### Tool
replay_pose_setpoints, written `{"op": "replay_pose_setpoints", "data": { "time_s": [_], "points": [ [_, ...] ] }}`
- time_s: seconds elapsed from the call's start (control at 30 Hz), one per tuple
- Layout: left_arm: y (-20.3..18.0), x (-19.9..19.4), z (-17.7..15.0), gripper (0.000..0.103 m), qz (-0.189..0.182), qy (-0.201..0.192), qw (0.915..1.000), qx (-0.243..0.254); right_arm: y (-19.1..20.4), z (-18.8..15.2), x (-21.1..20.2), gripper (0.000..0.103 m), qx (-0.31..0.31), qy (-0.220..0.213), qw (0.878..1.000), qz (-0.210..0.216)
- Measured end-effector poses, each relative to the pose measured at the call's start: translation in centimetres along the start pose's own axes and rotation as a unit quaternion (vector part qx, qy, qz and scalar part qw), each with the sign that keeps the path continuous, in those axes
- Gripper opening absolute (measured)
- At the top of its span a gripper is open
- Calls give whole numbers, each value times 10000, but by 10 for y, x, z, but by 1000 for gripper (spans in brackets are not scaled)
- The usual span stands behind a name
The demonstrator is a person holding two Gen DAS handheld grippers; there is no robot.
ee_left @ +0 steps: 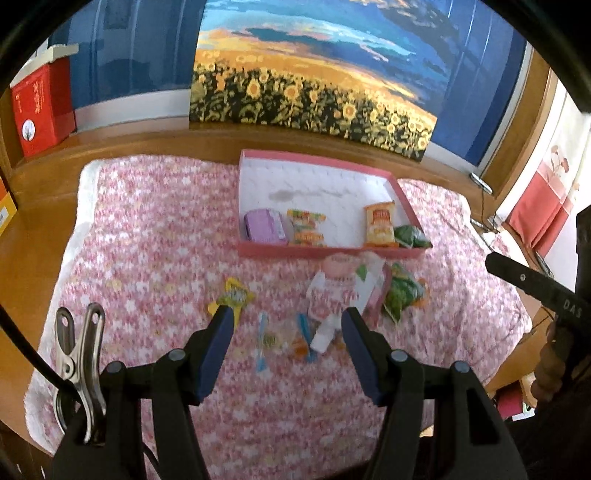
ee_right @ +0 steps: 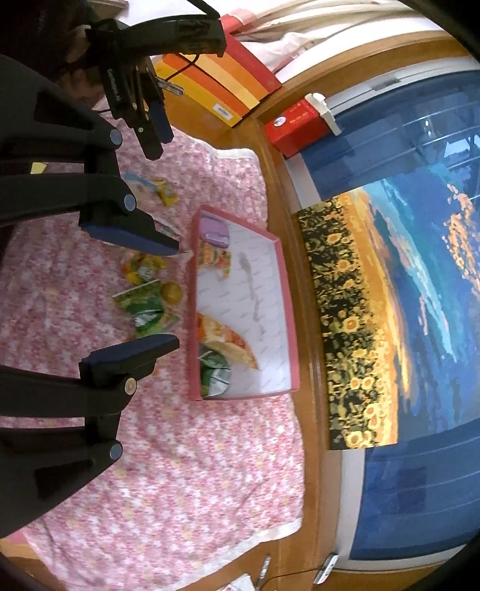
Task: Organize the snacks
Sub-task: 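Withdraw both open tools from the tray toward the remaining snacks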
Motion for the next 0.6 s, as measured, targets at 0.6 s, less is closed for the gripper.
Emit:
{"op": "replay_pose_setpoints", "data": {
  "time_s": [0.6],
  "points": [
    [-5,6,-72,64,-234,856,9961,-28,7,-70,16,46,350,954,9948,-90]
  ]
}}
Point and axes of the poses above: each gripper's, at about its wrist camera, not at the fingertips, and x roughly the way its jaws point, y to its left, z to its top, the point moved 9 cm from there along x, roughly the way its jaws point, and after that the axes turned 9 degrees about z, right-handed, at the moved point
